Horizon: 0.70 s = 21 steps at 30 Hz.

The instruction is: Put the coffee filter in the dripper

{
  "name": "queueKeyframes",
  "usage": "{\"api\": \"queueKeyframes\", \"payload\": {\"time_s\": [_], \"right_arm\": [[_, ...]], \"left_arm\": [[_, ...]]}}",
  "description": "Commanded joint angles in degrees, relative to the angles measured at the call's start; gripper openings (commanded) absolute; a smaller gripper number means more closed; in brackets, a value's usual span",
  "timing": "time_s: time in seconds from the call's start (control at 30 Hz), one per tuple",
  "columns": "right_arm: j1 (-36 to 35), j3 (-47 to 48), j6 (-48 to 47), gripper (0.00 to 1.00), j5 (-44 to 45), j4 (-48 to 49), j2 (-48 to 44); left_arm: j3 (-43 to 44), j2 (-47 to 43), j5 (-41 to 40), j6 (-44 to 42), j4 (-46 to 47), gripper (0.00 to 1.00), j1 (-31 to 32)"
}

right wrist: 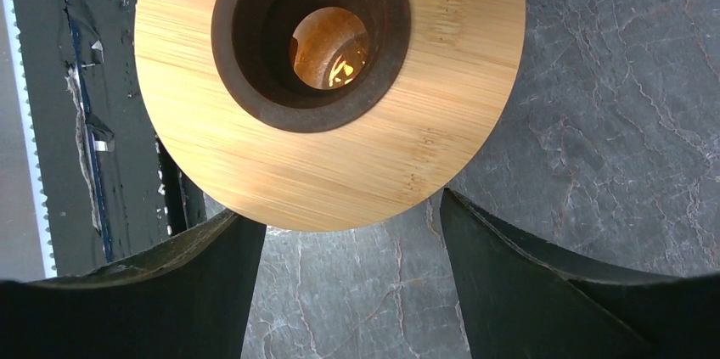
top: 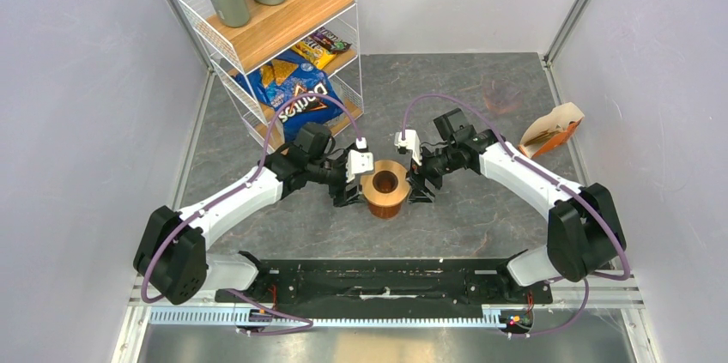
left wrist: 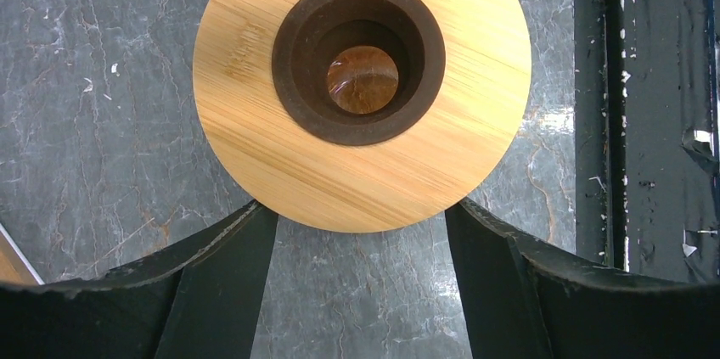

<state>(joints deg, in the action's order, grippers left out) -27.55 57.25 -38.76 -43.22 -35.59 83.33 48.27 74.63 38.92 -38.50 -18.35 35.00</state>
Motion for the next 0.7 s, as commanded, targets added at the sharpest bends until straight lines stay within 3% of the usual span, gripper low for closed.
{"api": "queueKeyframes", "payload": {"time_s": [0.0, 0.4, 0.67], "right_arm": [[-0.4, 2.97, 0.55, 0.81, -1.35, 1.89, 0.41], [-1.09, 3.07, -0.09, 0.81, -1.6, 1.84, 1.22], [-1.17, 1.5, -1.16, 0.89, -0.52, 0.43, -0.3]], "left_arm": [[2.48, 0.01, 1.52, 1.23, 1.56, 0.79, 0.24], [2.54, -0.04, 0.79, 0.3, 0.07, 0.78, 0.17], [2.09, -0.44, -0.09, -0.58, -1.16, 0.93, 0.18]]}}
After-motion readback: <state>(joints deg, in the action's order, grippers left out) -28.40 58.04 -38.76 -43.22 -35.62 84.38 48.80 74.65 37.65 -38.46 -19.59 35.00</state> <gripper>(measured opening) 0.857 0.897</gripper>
